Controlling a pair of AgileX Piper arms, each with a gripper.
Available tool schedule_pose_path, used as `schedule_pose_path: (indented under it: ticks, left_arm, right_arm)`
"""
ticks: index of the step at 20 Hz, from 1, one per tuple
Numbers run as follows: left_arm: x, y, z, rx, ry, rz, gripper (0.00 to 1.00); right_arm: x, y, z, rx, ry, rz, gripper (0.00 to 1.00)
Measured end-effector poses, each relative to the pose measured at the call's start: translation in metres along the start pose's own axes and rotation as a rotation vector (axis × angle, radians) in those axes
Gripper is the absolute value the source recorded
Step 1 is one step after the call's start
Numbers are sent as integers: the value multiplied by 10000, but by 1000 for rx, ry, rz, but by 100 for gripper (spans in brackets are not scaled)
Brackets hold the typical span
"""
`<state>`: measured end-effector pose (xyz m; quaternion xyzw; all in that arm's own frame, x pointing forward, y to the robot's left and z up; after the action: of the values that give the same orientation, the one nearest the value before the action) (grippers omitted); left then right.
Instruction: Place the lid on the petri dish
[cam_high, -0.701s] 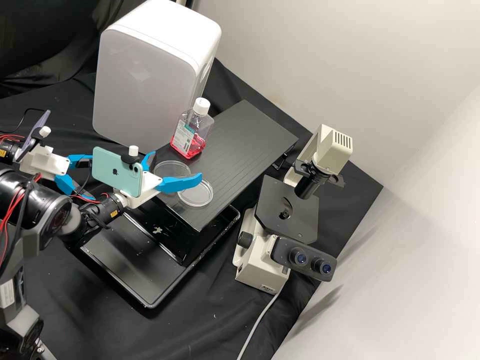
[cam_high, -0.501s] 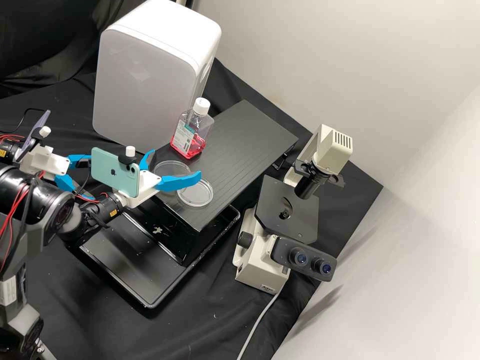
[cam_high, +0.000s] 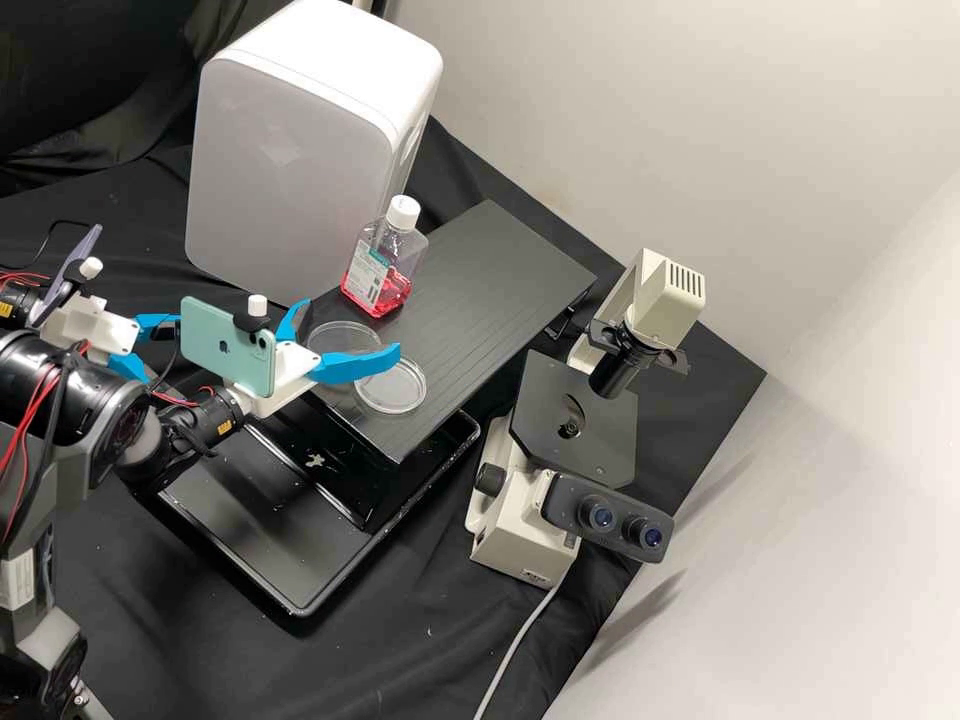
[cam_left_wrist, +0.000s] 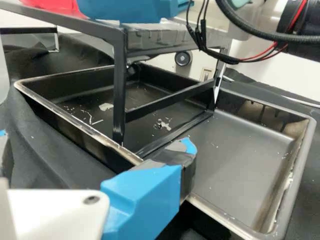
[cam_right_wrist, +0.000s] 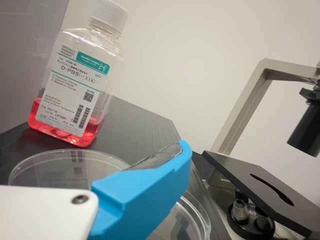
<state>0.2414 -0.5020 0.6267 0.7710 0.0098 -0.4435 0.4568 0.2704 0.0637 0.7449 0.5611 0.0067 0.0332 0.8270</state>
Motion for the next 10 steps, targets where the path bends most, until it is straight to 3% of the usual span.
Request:
schedule_pose_path:
  ticks: [4, 10]
  left_arm:
    - [1, -1, 3, 0, -1, 0, 100]
    - [2, -2, 6, 0, -2, -1, 100]
  right_arm:
    - [-77, -22, 31, 39, 1, 0, 100]
    - [-169, -63, 87, 89, -13, -28, 100]
